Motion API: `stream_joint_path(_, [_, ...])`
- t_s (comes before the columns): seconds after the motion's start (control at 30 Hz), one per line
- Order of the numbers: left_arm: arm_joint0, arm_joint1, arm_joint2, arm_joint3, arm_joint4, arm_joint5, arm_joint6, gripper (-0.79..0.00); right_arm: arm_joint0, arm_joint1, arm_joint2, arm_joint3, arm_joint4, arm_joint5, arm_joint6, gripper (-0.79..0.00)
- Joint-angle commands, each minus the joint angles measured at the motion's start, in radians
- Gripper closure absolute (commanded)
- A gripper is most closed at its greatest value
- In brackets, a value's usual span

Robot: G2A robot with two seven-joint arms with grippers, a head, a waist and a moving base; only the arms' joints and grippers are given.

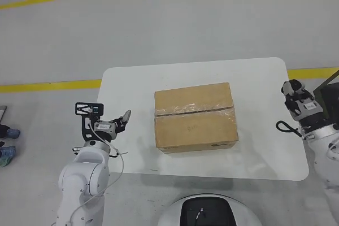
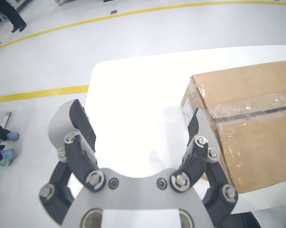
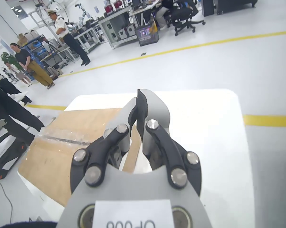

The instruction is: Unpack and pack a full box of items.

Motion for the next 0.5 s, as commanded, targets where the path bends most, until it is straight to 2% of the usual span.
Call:
stream_joint_path(0.0, [0.002, 0.0, 0.003, -0.002, -0.002, -0.001, -0.001, -0.785, -0.031, 0.004, 0.039, -0.037, -0.023, -0.004, 0.051, -0.582])
stream_joint_path(0.03, [0.002, 0.0, 0.003, -0.002, -0.002, -0.001, -0.001, -0.785, -0.031, 0.004, 0.039, -0.037, -0.023, -0.004, 0.051, -0.785])
stream_joint_path(0.07, [0.003, 0.0, 0.003, -0.003, -0.001, -0.001, 0.0, -0.784, -0.026, 0.004, 0.033, -0.033, -0.013, -0.006, 0.041, -0.001])
stream_joint_path(0.13, [0.003, 0.0, 0.003, -0.002, -0.002, -0.001, -0.001, -0.784, -0.033, 0.005, 0.042, -0.039, -0.024, -0.005, 0.056, -0.016])
stream_joint_path(0.17, [0.002, 0.0, 0.003, -0.002, -0.002, -0.001, -0.001, -0.785, -0.032, 0.005, 0.041, -0.038, -0.024, -0.005, 0.054, -0.055])
stream_joint_path(0.3, [0.002, 0.0, 0.003, -0.002, -0.002, -0.001, -0.001, -0.784, -0.031, 0.004, 0.039, -0.037, -0.023, -0.004, 0.051, -0.338])
stream_joint_path(0.47, [0.002, 0.0, 0.003, -0.002, -0.002, -0.001, -0.001, -0.784, -0.031, 0.004, 0.039, -0.037, -0.023, -0.004, 0.051, -0.603])
